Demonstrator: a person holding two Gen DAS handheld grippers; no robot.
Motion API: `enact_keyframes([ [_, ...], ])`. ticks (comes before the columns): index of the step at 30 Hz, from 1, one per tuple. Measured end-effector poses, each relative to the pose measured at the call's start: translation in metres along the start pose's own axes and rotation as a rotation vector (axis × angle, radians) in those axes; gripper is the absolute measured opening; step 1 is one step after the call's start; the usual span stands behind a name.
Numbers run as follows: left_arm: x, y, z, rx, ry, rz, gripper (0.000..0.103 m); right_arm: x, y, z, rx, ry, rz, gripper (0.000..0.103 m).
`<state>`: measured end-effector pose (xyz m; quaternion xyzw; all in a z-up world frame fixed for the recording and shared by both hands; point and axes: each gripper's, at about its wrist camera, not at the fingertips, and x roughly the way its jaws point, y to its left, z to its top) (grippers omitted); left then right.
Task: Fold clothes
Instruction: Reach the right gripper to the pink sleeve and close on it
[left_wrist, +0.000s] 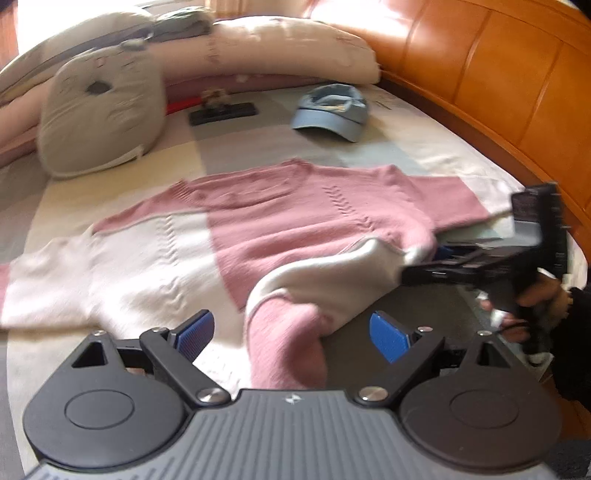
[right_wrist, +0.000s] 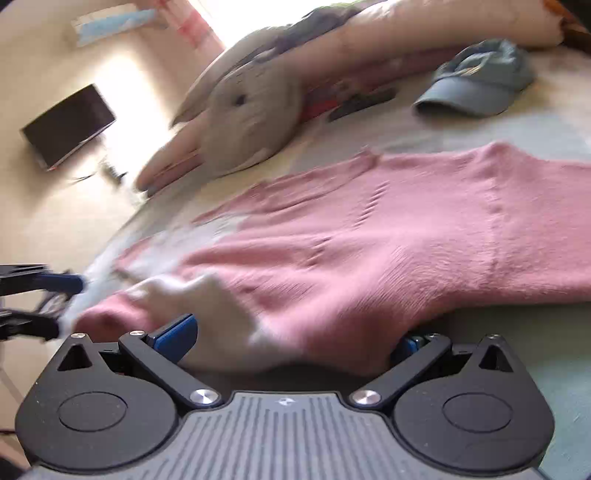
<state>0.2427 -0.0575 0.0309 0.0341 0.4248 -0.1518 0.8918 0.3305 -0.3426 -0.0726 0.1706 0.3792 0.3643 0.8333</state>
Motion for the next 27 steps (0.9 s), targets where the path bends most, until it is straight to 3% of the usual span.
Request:
enact_keyframes([
  [3,-0.003,0.006,-0.005,-0.027,-0.002,-0.004,0.091,-0.024,0.007,0.001,0.04,0.002,0.197,0.103],
  [5,-0.001,0.006,-0.007,-0.034,0.003,-0.006,0.091,-0.04,0.012,0.004,0.041,-0.034,0.247,0.103],
  [9,0.003,0.0,-0.012,-0.019,0.037,-0.039,0.091,-0.051,0.024,0.005,0.002,-0.016,0.114,0.103],
  [16,-0.007,0.006,-0.03,-0.033,0.056,0.023,0.092,-0.017,0.063,-0.026,-0.078,0.18,0.079,0.103],
  [22,-0.023,0.034,-0.044,-0.116,0.035,0.105,0.092,0.022,0.108,-0.05,-0.189,0.339,0.166,0.103],
  [27,-0.038,0.06,-0.062,-0.19,0.015,0.147,0.092,0.055,0.145,-0.059,-0.184,0.4,0.31,0.103],
])
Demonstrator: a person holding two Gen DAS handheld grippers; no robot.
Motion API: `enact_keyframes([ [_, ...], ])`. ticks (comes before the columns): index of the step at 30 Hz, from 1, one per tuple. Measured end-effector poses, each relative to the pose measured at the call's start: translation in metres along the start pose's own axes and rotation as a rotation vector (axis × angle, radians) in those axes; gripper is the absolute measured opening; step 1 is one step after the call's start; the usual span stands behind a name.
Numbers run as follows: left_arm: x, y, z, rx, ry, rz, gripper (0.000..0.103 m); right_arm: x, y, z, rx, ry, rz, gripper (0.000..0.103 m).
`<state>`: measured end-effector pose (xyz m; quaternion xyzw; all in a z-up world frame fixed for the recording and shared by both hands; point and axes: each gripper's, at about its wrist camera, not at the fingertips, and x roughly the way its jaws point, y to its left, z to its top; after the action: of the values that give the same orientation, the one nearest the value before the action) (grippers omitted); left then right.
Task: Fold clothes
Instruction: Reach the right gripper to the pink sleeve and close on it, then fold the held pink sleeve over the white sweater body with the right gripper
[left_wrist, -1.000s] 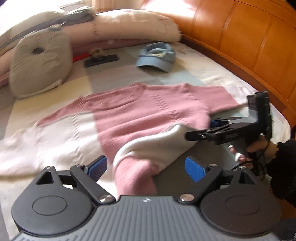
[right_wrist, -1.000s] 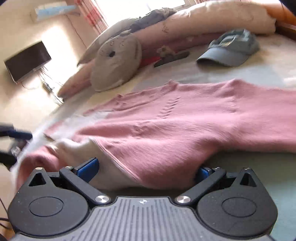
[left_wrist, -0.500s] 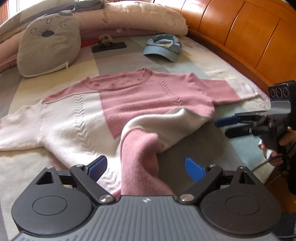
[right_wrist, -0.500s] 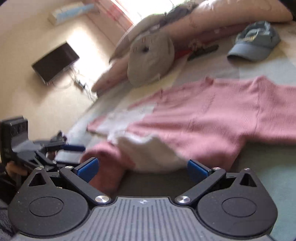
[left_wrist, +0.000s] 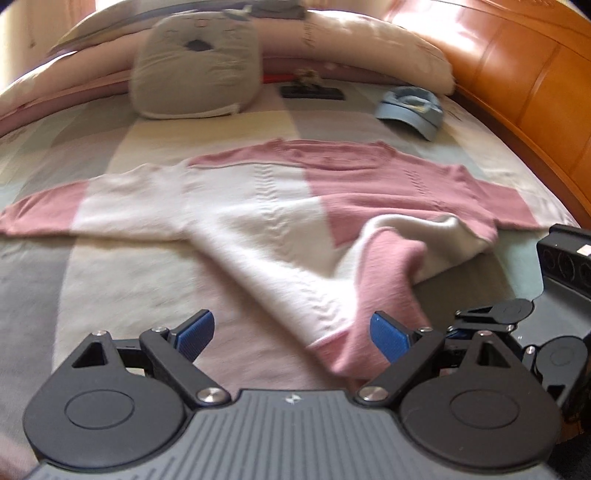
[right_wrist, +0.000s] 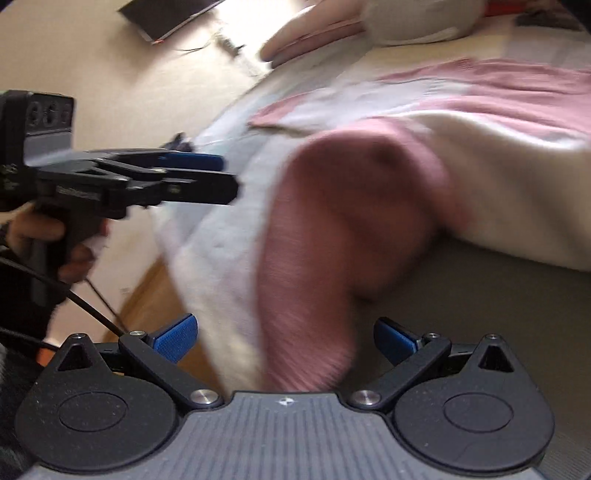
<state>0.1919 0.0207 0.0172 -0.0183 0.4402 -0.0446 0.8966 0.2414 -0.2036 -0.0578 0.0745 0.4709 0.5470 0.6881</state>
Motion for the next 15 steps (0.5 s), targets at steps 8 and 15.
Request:
enact_keyframes([
  [8,-0.031,0.066,-0.02,-0.119,-0.055,0.085,0.092,0.038,0.04,0.048,-0.071,-0.034,0.04,0.103],
  [15,-0.044,0.124,-0.037,-0.217,-0.07,0.133,0.092,0.084,0.04,0.096,-0.078,-0.035,-0.049,0.103],
])
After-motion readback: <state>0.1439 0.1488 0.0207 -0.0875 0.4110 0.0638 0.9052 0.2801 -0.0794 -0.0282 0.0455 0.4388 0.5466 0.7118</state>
